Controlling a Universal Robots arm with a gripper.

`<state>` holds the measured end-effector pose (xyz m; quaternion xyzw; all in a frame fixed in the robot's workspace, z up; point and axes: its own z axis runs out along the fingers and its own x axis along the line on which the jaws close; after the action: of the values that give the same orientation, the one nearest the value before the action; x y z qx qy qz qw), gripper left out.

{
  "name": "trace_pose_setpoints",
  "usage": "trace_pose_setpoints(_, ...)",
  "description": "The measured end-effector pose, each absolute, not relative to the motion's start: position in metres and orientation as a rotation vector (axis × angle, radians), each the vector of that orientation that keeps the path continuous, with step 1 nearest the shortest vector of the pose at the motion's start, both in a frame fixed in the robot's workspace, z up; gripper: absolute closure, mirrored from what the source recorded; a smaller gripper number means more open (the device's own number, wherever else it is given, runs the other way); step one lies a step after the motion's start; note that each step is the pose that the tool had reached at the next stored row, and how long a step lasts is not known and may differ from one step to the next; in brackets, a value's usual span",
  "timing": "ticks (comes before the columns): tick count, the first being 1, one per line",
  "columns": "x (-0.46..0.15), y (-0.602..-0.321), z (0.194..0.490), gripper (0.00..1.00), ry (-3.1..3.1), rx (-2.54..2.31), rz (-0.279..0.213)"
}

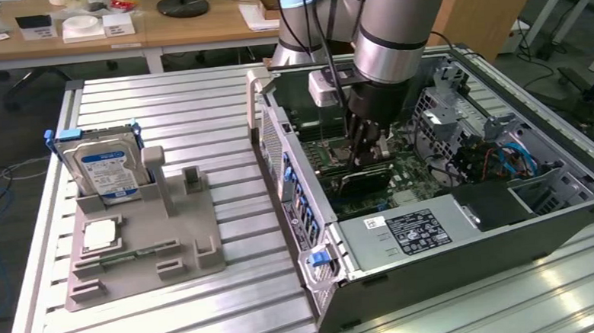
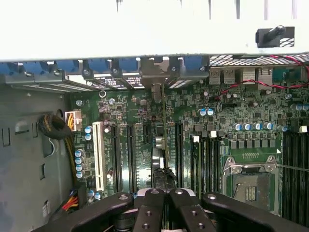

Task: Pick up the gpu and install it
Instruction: 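Press down on the gpu until it lock into place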

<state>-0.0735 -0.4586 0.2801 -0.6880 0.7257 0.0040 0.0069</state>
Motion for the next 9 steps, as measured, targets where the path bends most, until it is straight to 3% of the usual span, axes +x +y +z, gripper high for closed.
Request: trace_pose_setpoints(9,-0.0734,-0.4577,0.2785,0.89,2.228,-2.196,0.013)
